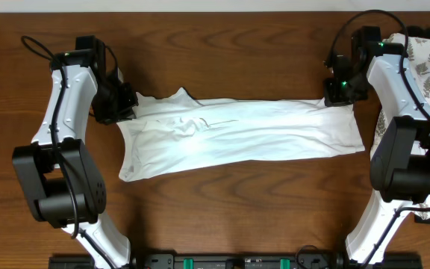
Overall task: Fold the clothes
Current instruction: 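Pull both top corners down toward the near side, folding the shirt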
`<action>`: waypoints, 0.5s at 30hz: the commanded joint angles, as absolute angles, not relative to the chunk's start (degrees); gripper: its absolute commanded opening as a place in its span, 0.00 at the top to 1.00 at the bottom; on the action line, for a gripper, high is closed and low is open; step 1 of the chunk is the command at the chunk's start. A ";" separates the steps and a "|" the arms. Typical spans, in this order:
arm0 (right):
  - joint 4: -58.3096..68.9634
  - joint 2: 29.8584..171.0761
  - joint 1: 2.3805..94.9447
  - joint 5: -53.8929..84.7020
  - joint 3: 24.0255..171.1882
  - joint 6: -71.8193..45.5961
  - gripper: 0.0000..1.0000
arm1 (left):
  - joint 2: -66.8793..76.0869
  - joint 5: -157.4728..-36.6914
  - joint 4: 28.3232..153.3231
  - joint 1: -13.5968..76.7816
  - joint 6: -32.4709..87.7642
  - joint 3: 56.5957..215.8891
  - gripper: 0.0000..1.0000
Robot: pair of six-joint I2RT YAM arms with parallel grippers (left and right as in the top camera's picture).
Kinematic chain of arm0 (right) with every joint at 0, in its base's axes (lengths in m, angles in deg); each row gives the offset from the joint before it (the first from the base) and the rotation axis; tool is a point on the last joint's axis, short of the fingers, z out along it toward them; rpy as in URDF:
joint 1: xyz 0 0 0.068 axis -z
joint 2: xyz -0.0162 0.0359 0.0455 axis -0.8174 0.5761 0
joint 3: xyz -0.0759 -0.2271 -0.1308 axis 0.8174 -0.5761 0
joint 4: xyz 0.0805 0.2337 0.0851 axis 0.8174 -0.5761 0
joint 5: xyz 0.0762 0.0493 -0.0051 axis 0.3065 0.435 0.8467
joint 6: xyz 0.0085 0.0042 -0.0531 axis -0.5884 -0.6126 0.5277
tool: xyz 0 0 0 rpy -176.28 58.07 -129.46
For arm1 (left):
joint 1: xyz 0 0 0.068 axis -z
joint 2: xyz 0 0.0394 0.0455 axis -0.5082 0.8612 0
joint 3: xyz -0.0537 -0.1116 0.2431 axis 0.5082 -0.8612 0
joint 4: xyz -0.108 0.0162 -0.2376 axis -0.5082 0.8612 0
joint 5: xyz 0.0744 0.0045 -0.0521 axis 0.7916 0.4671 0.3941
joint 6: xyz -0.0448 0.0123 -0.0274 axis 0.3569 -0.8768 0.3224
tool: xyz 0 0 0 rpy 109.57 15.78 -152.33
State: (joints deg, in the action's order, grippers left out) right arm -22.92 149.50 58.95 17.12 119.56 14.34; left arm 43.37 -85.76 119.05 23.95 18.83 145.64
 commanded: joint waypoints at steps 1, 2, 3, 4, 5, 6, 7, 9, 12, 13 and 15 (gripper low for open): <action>-23.14 147.14 60.02 16.38 120.37 13.42 0.99 | 43.43 -83.49 119.34 23.76 20.71 145.29 0.94; -23.12 147.14 60.35 16.38 120.37 13.40 0.99 | 43.43 -83.49 119.34 23.73 20.71 145.29 0.94; -23.14 147.14 60.76 16.36 120.37 13.42 0.99 | 43.43 -83.49 119.38 23.71 20.71 145.29 0.94; -23.23 147.14 61.24 15.98 120.37 13.47 0.99 | 43.43 -83.49 119.53 23.71 20.71 145.29 0.94; -23.34 147.14 61.66 15.00 120.37 13.44 0.99 | 43.43 -83.38 119.60 23.71 20.71 145.29 0.94; -23.54 147.14 62.03 13.93 120.37 13.47 0.99 | 43.43 -83.27 119.66 23.71 20.71 145.29 0.94; -23.80 147.14 62.38 13.01 120.37 13.47 0.99 | 43.43 -83.27 119.77 23.71 20.71 145.29 0.94; -24.34 147.14 62.99 12.71 120.37 13.49 0.99 | 43.43 -83.12 119.79 23.71 20.71 145.29 0.94; -24.54 147.14 63.27 13.56 120.35 13.47 0.99 | 43.43 -82.68 120.12 23.71 20.71 145.29 0.94; -24.50 147.14 63.21 14.04 120.35 13.49 0.99 | 43.43 -82.63 120.47 23.71 20.71 145.29 0.94; -24.52 147.14 62.99 14.06 120.35 13.49 0.99 | 43.43 -82.63 121.17 23.73 20.71 145.29 0.94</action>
State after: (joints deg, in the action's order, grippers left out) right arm -24.43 149.50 62.84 15.02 119.56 14.17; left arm 43.37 -84.43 120.25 23.95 20.14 145.64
